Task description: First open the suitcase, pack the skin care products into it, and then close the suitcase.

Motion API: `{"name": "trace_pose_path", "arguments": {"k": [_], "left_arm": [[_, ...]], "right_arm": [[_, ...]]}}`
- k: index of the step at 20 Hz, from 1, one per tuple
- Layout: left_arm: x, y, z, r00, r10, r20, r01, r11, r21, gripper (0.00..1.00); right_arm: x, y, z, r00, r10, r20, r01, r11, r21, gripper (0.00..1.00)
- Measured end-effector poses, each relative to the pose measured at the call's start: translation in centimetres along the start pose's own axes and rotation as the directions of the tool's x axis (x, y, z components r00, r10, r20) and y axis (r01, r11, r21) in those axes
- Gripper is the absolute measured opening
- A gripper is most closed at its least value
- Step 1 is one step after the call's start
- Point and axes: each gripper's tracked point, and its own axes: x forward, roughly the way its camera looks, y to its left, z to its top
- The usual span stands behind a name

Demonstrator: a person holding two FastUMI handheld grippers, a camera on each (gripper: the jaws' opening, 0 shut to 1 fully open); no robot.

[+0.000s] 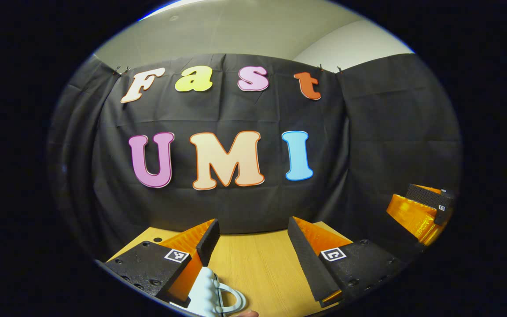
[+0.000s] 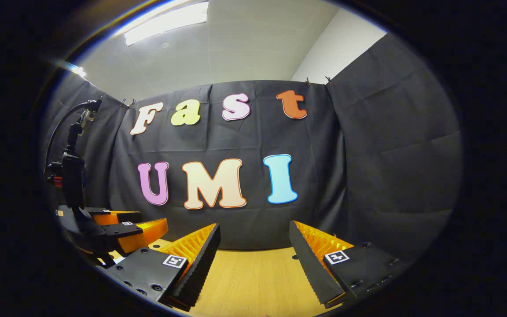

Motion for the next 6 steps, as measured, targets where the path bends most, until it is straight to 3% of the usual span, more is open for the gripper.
{"name": "trace_pose_path", "arguments": {"k": [6], "left_arm": [[-0.9,-0.7,-0.3,0.998,-0.061,-0.002,0.061,0.998,0.011,0.93]], "right_arm": [[-1.3,1.6,4.4,0.996,0.001,0.091,-0.002,1.000,0.005,0.94]]}}
